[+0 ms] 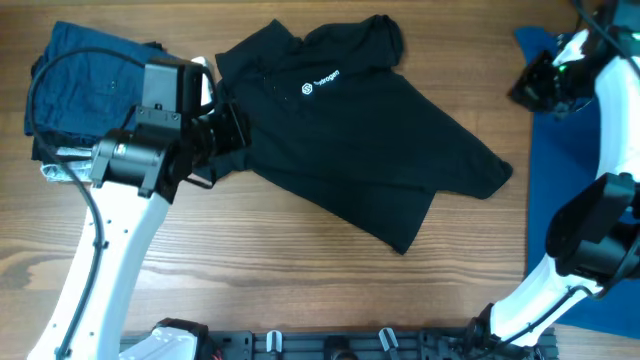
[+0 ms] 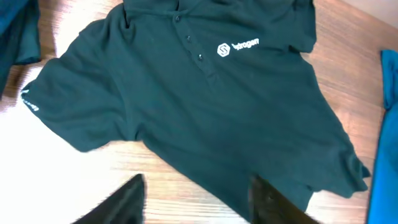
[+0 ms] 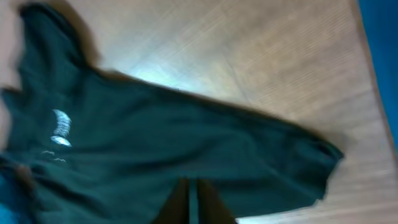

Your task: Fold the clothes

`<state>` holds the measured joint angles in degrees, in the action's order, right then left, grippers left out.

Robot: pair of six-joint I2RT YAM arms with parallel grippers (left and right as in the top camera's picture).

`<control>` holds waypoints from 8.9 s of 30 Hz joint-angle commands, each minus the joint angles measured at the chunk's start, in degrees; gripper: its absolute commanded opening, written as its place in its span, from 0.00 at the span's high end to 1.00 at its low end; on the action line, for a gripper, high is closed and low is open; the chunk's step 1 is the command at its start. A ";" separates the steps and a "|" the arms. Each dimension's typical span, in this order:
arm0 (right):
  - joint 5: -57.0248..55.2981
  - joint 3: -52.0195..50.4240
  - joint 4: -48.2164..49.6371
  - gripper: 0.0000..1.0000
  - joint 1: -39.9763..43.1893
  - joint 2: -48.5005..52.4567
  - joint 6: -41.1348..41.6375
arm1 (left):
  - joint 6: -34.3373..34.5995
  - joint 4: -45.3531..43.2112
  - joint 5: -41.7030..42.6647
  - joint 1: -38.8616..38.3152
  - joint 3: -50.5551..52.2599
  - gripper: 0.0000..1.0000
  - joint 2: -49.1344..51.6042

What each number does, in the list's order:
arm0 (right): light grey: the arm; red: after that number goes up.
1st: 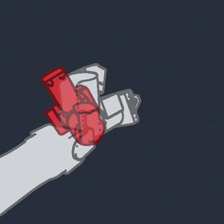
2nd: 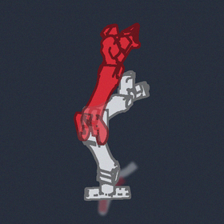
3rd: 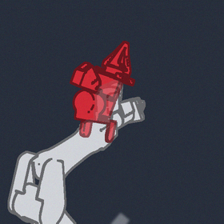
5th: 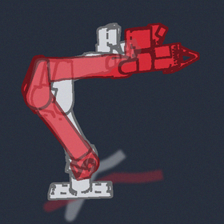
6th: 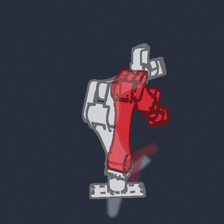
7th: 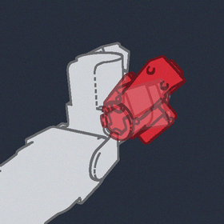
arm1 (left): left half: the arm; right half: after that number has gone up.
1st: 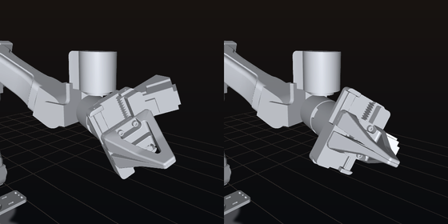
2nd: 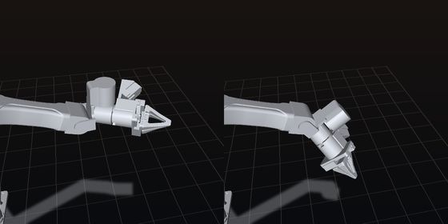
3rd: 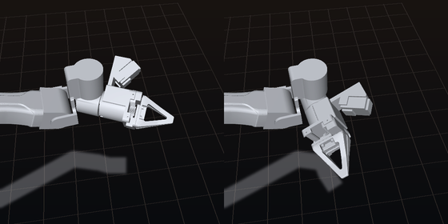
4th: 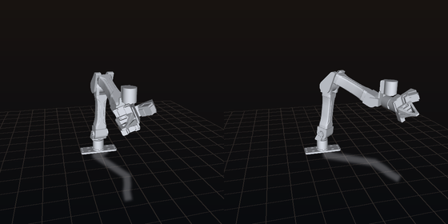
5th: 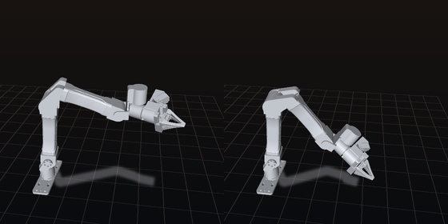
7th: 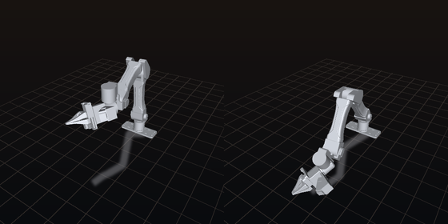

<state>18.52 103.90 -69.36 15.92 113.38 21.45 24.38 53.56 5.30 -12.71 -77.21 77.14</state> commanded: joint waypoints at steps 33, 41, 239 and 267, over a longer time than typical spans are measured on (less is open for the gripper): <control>-24.35 5.55 48.30 0.91 -13.66 23.67 -12.33 | 0.48 -5.11 -5.25 0.07 0.28 0.23 19.74; -3.74 16.90 -4.79 0.91 -14.25 -3.17 -6.21 | 0.52 -6.58 -15.02 1.42 0.28 0.32 19.74; -14.40 1.88 -22.80 0.56 -2.10 -27.28 7.37 | 0.09 41.46 -6.25 0.28 -55.98 0.71 23.58; -27.82 -71.97 8.00 0.17 -2.08 -49.09 63.19 | 2.12 17.25 -3.43 -3.15 -8.24 0.61 23.58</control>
<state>-5.69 35.29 -65.01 13.69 64.18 80.97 25.54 70.98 1.39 -15.97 -85.82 101.16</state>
